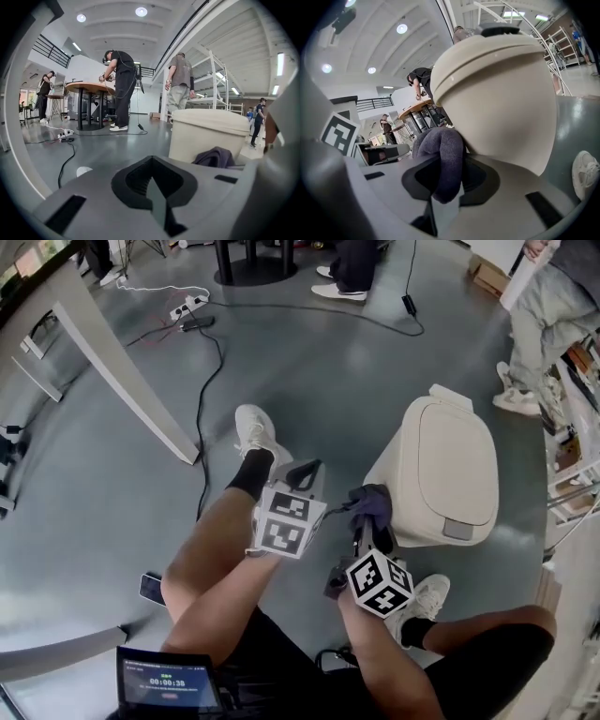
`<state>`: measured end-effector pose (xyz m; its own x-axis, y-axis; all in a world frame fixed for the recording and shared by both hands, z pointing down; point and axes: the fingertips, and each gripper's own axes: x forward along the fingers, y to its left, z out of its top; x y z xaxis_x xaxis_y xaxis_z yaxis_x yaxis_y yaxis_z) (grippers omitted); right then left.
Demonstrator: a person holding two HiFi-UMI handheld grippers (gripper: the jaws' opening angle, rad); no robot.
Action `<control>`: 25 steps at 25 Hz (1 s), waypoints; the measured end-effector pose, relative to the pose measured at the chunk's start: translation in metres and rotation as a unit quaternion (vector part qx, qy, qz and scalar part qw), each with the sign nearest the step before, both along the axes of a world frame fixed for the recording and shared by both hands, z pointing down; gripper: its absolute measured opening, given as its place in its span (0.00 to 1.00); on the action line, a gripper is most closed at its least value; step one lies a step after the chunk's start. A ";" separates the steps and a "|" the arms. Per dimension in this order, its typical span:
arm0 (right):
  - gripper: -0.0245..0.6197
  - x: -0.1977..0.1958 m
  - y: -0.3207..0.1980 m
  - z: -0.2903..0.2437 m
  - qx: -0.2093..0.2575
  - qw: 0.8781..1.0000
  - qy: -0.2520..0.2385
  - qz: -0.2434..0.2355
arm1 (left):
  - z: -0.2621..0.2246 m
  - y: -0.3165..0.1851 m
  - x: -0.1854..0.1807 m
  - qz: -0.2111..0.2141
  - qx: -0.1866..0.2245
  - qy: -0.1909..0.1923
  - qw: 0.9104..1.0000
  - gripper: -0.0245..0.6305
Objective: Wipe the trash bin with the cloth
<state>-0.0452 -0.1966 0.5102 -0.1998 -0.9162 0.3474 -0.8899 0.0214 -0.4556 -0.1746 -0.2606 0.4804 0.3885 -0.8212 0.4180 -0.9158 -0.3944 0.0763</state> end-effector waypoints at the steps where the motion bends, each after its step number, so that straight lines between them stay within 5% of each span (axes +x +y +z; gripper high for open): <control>1: 0.18 0.000 0.000 0.007 -0.005 1.000 0.001 0.001 | 0.004 0.002 0.000 0.002 -0.001 -0.003 1.000 0.03; 14: 0.18 -0.006 0.004 0.108 -0.090 0.995 0.043 -0.014 | 0.016 0.009 0.004 0.007 -0.022 0.021 1.000 0.03; 25: 0.18 -0.006 -0.001 0.135 -0.112 0.992 0.048 -0.013 | 0.022 -0.001 0.014 0.019 -0.025 0.013 0.999 0.03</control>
